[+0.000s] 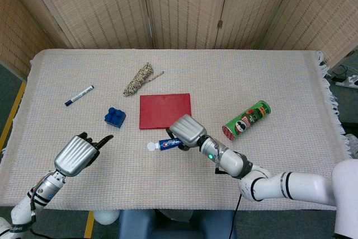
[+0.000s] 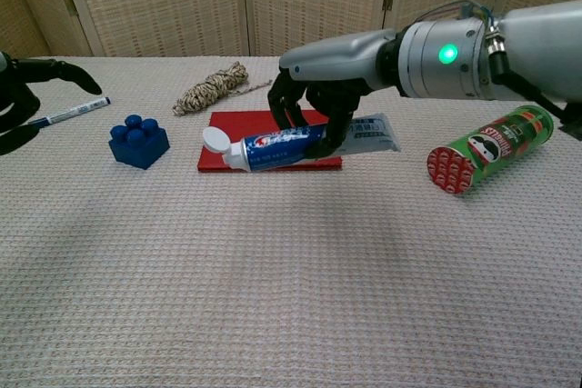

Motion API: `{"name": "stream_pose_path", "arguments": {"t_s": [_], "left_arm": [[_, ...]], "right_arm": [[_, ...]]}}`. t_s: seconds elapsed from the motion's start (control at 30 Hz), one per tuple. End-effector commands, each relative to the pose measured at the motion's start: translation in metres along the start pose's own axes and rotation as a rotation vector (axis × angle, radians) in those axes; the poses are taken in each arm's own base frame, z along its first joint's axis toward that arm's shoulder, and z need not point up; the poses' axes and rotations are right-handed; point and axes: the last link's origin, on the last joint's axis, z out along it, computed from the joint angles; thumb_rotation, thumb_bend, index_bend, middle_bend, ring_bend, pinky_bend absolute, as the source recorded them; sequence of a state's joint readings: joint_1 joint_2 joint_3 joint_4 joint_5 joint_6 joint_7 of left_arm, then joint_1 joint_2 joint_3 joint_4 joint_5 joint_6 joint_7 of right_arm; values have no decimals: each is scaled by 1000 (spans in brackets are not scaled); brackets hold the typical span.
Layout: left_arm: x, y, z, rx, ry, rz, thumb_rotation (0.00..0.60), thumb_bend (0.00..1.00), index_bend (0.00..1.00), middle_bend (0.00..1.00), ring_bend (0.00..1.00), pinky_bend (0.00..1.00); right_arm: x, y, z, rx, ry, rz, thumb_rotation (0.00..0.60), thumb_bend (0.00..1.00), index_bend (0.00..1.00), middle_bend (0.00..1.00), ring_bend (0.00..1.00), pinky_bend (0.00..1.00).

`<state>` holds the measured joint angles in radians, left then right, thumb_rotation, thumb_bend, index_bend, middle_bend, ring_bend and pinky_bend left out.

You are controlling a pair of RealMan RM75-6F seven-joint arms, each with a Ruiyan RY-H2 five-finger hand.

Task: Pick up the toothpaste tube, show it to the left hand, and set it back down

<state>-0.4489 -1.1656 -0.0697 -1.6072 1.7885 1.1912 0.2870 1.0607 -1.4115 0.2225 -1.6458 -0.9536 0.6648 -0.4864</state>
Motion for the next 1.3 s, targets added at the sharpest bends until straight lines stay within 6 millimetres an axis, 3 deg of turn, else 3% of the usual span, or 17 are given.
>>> {"name": "stream_pose_path", "arguments": {"t_s": [0.03, 0.3, 0.7, 1.3], "left_arm": [[1, 13, 11, -44, -3, 16, 600, 630, 209, 841, 775, 601], [-1, 33, 26, -85, -16, 13, 600, 660, 200, 850, 784, 601], [-6, 47, 31, -110, -34, 15, 600, 661, 212, 851, 782, 588], [-15, 52, 33, -107, -61, 5, 600, 662, 218, 851, 783, 554]], "right_arm": [[-1, -1, 1, -1, -3, -2, 600, 703, 694, 634, 723, 556], [-6, -8, 9, -2, -6, 6, 600, 703, 694, 635, 721, 556], [-8, -15, 17, 6, -2, 18, 600, 702, 695, 635, 722, 556], [-8, -19, 23, 9, 29, 70, 600, 711, 700, 641, 727, 557]]}}
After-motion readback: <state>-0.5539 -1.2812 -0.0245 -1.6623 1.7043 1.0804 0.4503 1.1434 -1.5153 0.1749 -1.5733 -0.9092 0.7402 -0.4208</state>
